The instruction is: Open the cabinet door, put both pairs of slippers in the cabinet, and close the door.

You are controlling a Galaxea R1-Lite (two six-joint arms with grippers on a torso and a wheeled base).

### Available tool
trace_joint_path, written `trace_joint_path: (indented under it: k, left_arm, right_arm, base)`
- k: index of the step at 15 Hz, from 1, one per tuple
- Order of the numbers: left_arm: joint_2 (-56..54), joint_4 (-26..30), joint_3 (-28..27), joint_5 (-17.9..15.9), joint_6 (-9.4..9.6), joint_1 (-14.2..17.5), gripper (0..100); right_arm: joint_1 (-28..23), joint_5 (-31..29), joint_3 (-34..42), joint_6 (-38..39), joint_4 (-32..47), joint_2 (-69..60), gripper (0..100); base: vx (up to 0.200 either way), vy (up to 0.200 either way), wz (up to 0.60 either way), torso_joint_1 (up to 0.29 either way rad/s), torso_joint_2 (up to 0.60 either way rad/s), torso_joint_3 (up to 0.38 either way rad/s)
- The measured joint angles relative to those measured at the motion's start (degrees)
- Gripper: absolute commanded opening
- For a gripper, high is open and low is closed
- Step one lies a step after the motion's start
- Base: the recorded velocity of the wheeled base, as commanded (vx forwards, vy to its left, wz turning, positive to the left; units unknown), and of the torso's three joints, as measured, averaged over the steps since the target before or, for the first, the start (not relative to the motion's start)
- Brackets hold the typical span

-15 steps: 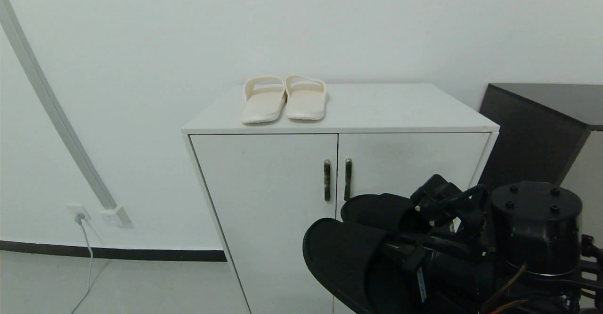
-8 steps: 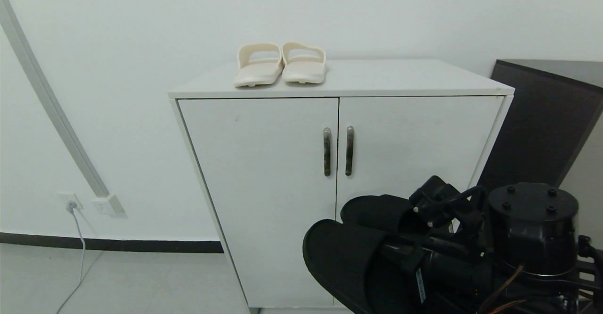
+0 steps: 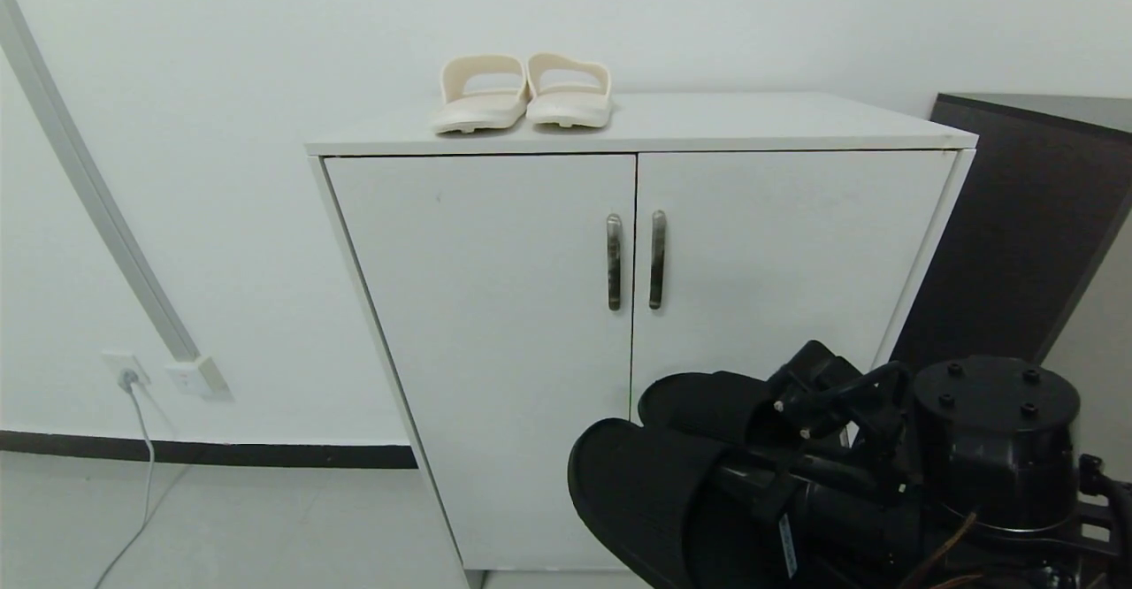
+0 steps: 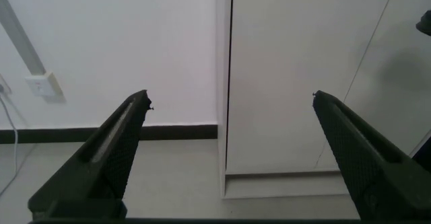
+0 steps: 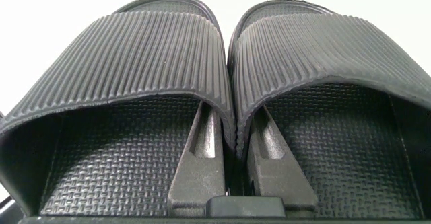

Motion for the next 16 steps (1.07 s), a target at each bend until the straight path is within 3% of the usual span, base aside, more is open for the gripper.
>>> trace_joint_path:
  k: [3, 6, 7, 8, 10, 11, 13, 16]
  left_arm:
    - [0.0, 0.04, 0.0, 0.04, -0.02, 0.0, 100]
    - [0.22, -0.07, -0.26, -0.89, 3.29, -0.04, 100]
    - [0.73, -0.02, -0.34, -2.1, 3.61, -0.12, 100]
    - [1.51, -0.02, -0.72, -3.13, 2.9, -0.45, 100]
    - [5.12, 0.0, -5.27, -6.44, -2.34, -0.98, 100]
    - [7.52, -0.07, -7.95, -8.72, -3.9, -1.18, 100]
    - [14.56, -1.19, -12.8, -14.98, -5.62, -1.49, 100]
    - [26.28, -9.16, -16.49, -27.03, -6.34, -1.61, 100]
  right_arm:
    - [-0.02, 0.02, 0.4, -0.2, -0.02, 0.06, 0]
    - [-0.11, 0.49, 1.82, -0.77, -1.22, -0.11, 0]
    - [-0.11, 1.26, 2.41, -1.29, -1.94, -0.15, 0]
    - [-0.16, 2.82, 3.13, -1.8, -2.84, -0.24, 0]
    - [-0.57, 6.01, 4.88, -2.35, -4.73, -0.15, 0]
    - [-0.66, 6.23, 5.28, -2.38, -4.91, 0.02, 0]
    - [-0.82, 6.5, 5.89, -2.38, -6.16, 0.52, 0]
    - [-0.82, 7.62, 6.74, -2.39, -6.64, 0.68, 0]
  base:
    - [0.0, 0.0, 0.0, 0.0, 0.0, 0.0]
    - [0.0, 0.0, 0.0, -0.017, 0.13, 0.108]
    - [0.0, 0.0, 0.0, -0.002, 0.07, 0.046]
    - [0.0, 0.0, 0.0, 0.0, 0.0, 0.0]
    - [0.0, 0.0, 0.0, 0.0, 0.0, 0.0]
    - [0.0, 0.0, 0.0, 0.0, 0.0, 0.0]
    - [0.0, 0.0, 0.0, 0.0, 0.0, 0.0]
    - [0.0, 0.0, 0.0, 0.0, 0.0, 0.0]
